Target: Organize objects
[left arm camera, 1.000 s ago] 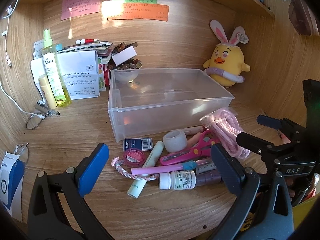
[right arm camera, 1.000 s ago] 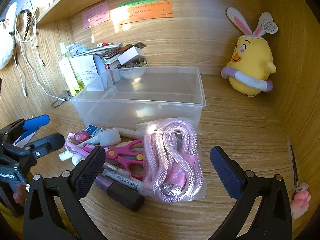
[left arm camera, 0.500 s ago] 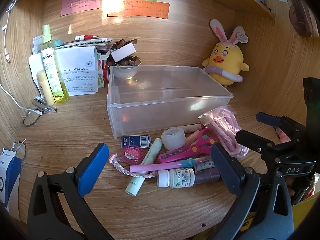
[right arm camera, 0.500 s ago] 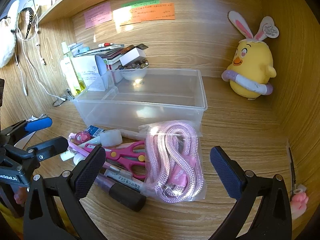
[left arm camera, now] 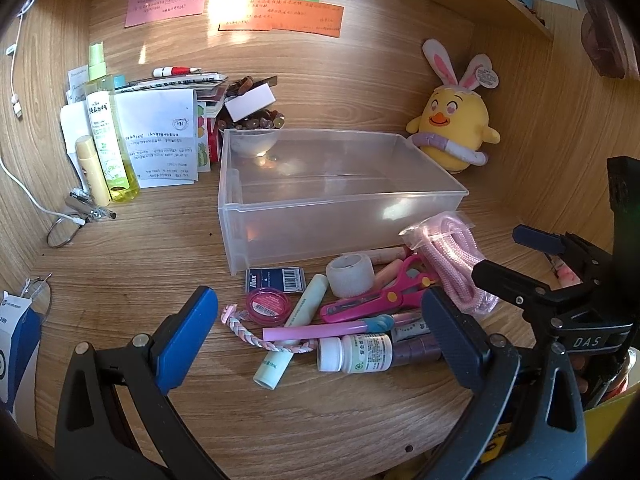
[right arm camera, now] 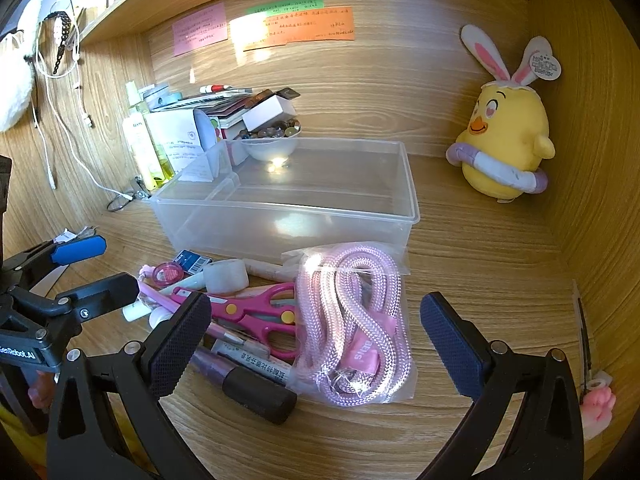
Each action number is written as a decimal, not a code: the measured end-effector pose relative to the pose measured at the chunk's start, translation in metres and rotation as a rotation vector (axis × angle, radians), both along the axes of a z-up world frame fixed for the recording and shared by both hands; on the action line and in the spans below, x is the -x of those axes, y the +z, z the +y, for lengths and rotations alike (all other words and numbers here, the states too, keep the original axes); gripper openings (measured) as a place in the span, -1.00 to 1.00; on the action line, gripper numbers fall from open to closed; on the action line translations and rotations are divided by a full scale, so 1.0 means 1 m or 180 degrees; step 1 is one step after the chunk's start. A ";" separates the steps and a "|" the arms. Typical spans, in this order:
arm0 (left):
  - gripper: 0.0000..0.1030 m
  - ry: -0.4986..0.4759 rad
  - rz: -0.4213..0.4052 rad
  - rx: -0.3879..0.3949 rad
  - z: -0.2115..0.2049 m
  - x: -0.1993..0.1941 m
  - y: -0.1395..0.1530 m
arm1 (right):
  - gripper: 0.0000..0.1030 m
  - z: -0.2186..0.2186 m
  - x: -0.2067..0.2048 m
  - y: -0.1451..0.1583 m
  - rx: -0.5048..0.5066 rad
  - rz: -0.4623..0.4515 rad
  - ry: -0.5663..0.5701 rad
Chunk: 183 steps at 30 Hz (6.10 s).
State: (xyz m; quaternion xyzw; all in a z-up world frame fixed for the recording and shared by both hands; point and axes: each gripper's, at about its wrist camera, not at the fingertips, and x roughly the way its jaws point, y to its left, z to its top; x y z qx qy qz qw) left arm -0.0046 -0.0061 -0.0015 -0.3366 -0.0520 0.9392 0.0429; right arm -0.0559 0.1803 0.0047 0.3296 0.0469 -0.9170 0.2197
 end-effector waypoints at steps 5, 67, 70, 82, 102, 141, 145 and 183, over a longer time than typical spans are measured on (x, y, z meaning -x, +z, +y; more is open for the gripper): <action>1.00 0.0006 0.0006 -0.0005 -0.001 -0.001 0.000 | 1.00 0.000 0.000 0.000 -0.0001 0.0004 -0.0001; -0.22 -0.0465 -0.0632 -0.0216 0.019 0.080 -0.038 | 0.01 0.027 0.025 -0.020 0.0020 -0.0275 0.0063; -0.22 -0.0465 -0.0541 -0.0241 0.017 0.070 -0.029 | 0.01 0.029 0.020 -0.014 0.0033 -0.0228 0.0075; -0.21 -0.0229 0.0088 -0.0050 0.006 0.044 0.025 | 0.01 0.028 0.021 0.040 0.0185 0.0300 0.0045; -0.21 0.0072 -0.0007 -0.0133 -0.040 0.105 0.046 | 0.01 -0.019 0.107 0.069 0.0172 0.0231 0.0212; 0.27 -0.0149 -0.0532 0.0155 -0.016 0.154 0.000 | 0.18 -0.070 0.144 0.004 -0.0539 -0.0309 0.0474; 0.54 -0.0082 -0.0406 0.0197 -0.016 0.141 0.009 | 0.40 -0.065 0.129 0.016 -0.0507 -0.0152 0.0411; 0.40 -0.0277 -0.0516 0.0218 0.031 0.001 -0.023 | 0.64 0.029 0.049 -0.032 -0.0266 -0.0461 0.0035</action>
